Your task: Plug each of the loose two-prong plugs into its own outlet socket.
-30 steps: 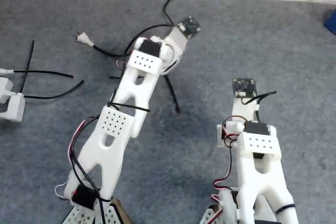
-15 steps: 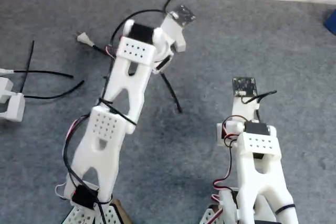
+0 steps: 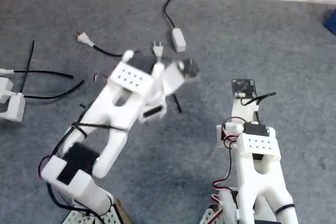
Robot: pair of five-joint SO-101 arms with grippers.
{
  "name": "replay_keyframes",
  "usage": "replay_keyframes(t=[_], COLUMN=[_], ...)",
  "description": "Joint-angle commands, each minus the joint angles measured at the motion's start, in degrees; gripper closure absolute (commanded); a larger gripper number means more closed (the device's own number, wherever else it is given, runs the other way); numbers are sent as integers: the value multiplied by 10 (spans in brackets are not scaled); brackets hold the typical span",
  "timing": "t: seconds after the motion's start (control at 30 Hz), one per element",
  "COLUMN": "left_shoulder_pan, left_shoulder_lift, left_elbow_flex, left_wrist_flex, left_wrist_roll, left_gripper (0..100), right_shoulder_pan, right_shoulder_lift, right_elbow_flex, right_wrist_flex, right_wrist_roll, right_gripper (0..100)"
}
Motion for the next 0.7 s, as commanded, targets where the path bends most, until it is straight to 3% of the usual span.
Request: replay_keyframes(t=[0.0, 0.1, 0.23, 0.4, 0.67], left_shoulder_pan=[-9, -15, 0, 4, 19], left_shoulder_lift=[-36, -36, -36, -44, -216], left_elbow_flex=[111, 162, 203, 205, 209], left_wrist_flex=[-85, -109, -112, -111, -69], left_wrist_roll=[-105, -183, -225, -222, -193], left_gripper=[993, 993, 992, 941, 867], right_shoulder_pan=[-6, -6, -6, -6, -6], right_shoulder_lift=[-6, -6, -6, -6, -6], right_elbow_flex=[-4, -5, -5, -6, -6], right_wrist_flex=[-15, -15, -15, -15, -15], right_wrist_roll=[1, 1, 1, 1, 2], right_gripper=[523, 523, 523, 523, 523])
